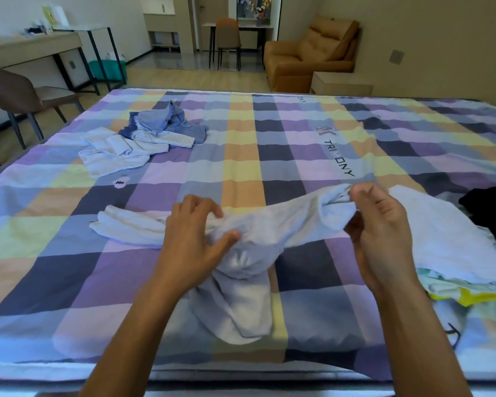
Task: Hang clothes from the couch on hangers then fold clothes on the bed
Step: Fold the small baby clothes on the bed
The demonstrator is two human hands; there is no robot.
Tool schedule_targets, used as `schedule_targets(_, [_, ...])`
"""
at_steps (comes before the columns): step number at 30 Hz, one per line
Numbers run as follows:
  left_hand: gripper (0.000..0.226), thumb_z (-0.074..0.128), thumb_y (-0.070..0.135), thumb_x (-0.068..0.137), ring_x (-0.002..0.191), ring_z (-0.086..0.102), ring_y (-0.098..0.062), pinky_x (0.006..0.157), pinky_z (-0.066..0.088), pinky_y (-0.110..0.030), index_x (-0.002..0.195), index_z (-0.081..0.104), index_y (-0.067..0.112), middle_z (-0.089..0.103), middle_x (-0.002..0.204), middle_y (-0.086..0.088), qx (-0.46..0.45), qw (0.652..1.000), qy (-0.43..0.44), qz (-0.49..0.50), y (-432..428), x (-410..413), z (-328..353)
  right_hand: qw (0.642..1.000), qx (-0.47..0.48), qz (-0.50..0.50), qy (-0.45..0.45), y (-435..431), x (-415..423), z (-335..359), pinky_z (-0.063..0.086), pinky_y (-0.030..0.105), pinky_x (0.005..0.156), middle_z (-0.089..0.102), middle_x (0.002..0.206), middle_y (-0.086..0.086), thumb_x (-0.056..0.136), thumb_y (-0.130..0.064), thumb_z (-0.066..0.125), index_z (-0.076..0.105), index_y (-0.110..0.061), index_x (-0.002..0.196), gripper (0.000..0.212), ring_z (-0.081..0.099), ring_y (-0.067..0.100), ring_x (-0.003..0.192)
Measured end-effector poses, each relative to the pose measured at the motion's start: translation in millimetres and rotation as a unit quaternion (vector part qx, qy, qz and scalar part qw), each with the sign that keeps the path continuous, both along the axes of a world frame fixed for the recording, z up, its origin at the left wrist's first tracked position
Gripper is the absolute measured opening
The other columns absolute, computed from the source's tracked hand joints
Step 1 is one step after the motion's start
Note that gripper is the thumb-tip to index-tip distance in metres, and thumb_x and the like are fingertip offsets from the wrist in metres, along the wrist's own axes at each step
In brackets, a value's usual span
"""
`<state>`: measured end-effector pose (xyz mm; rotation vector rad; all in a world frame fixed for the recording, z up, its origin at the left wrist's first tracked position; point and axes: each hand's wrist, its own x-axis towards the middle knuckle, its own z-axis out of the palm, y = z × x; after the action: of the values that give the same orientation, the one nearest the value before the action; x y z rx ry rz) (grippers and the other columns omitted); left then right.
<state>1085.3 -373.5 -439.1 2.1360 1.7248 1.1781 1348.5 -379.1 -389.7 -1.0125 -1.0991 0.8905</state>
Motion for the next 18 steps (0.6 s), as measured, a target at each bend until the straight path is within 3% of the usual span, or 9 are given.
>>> schedule_targets(2, [0.029, 0.06, 0.052, 0.088, 0.085, 0.056, -0.014, 0.075, 0.044, -0.027, 0.09, 0.058, 0.023, 0.058, 0.09, 0.006, 0.022, 0.993, -0.102, -0.048, -16.5, 22.0, 26.5, 0.999, 0.004, 0.018, -0.041, -3.4, -10.3, 0.0, 0.057, 0.023, 0.07, 0.072, 0.078, -0.004, 0.104, -0.012, 0.049, 0.067, -0.013, 0.087, 0.026, 0.068, 0.01, 0.077])
schedule_targets(4, [0.033, 0.055, 0.055, 0.09, 0.076, 0.059, -0.014, 0.068, 0.048, -0.026, 0.084, 0.059, 0.023, 0.062, 0.08, 0.006, -0.036, 0.972, -0.201, -0.116, -27.5, 48.0, 51.7, 0.997, 0.006, 0.05, -0.063, -7.2, -22.7, 0.6, 0.058, 0.029, 0.071, 0.07, 0.079, 0.003, 0.102, -0.016, 0.055, 0.067, -0.011, 0.084, 0.022, 0.066, 0.016, 0.076])
schedule_targets(6, [0.033, 0.06, 0.058, 0.09, 0.073, 0.061, -0.013, 0.064, 0.05, -0.023, 0.083, 0.062, 0.025, 0.064, 0.076, 0.007, -0.067, 0.967, -0.207, -0.132, -31.4, 64.8, 62.7, 0.994, 0.008, 0.096, -0.054, -12.1, -33.0, 2.6, 0.058, 0.033, 0.071, 0.072, 0.079, 0.006, 0.094, -0.025, 0.061, 0.068, -0.011, 0.081, 0.021, 0.067, 0.018, 0.076])
schedule_targets(8, [0.026, 0.067, 0.047, 0.093, 0.068, 0.061, -0.011, 0.061, 0.047, -0.019, 0.081, 0.063, 0.024, 0.063, 0.07, 0.008, -0.053, 0.975, -0.185, -0.116, -30.0, 71.4, 62.4, 0.99, 0.011, 0.131, -0.055, -15.7, -37.0, 5.9, 0.058, 0.04, 0.075, 0.073, 0.082, 0.013, 0.088, -0.03, 0.066, 0.068, -0.005, 0.083, 0.026, 0.069, 0.023, 0.077])
schedule_targets(10, [0.023, 0.066, 0.036, 0.096, 0.065, 0.059, -0.008, 0.061, 0.045, -0.019, 0.077, 0.065, 0.023, 0.061, 0.065, 0.01, -0.036, 0.975, -0.186, -0.113, -28.0, 69.1, 60.5, 0.986, 0.013, 0.159, -0.054, -15.8, -34.2, 7.0, 0.057, 0.038, 0.075, 0.072, 0.082, 0.019, 0.086, -0.021, 0.071, 0.063, 0.009, 0.088, 0.031, 0.069, 0.024, 0.077])
schedule_targets(12, [0.022, 0.061, 0.028, 0.098, 0.071, 0.062, -0.007, 0.066, 0.049, -0.021, 0.079, 0.069, 0.021, 0.065, 0.07, 0.006, -0.071, 0.965, -0.221, -0.125, -26.2, 65.1, 58.9, 0.983, 0.01, 0.172, -0.061, -14.1, -29.9, 5.9, 0.052, 0.033, 0.071, 0.067, 0.08, 0.022, 0.084, 0.0, 0.074, 0.054, 0.013, 0.084, 0.023, 0.064, 0.022, 0.075])
schedule_targets(14, [0.024, 0.058, 0.019, 0.101, 0.081, 0.067, -0.014, 0.077, 0.054, -0.026, 0.082, 0.072, 0.015, 0.072, 0.081, -0.009, -0.145, 0.914, -0.348, -0.151, -26.8, 65.8, 61.2, 0.981, -0.003, 0.168, -0.097, -12.5, -27.8, 3.1, 0.044, 0.036, 0.066, 0.06, 0.078, 0.025, 0.082, 0.013, 0.07, 0.049, 0.01, 0.08, 0.021, 0.056, 0.022, 0.071])
schedule_targets(17, [0.028, 0.049, 0.012, 0.102, 0.076, 0.073, -0.015, 0.077, 0.059, -0.024, 0.083, 0.068, 0.004, 0.075, 0.078, -0.01, -0.227, 0.776, -0.571, -0.142, -31.8, 71.5, 61.0, 0.978, -0.022, 0.143, -0.152, -9.3, -28.5, -5.1, 0.037, 0.036, 0.062, 0.055, 0.074, 0.024, 0.078, -0.002, 0.068, 0.054, 0.0, 0.078, 0.015, 0.048, 0.021, 0.066])
schedule_targets(18, [0.029, 0.045, 0.01, 0.103, 0.08, 0.074, -0.016, 0.08, 0.06, -0.024, 0.088, 0.068, 0.0, 0.076, 0.083, -0.013, -0.244, 0.75, -0.601, -0.13, -30.9, 62.4, 47.0, 0.977, -0.027, 0.126, -0.171, -7.5, -28.9, -8.5, 0.038, 0.036, 0.061, 0.056, 0.072, 0.021, 0.076, -0.007, 0.066, 0.055, -0.005, 0.076, 0.011, 0.049, 0.02, 0.065])
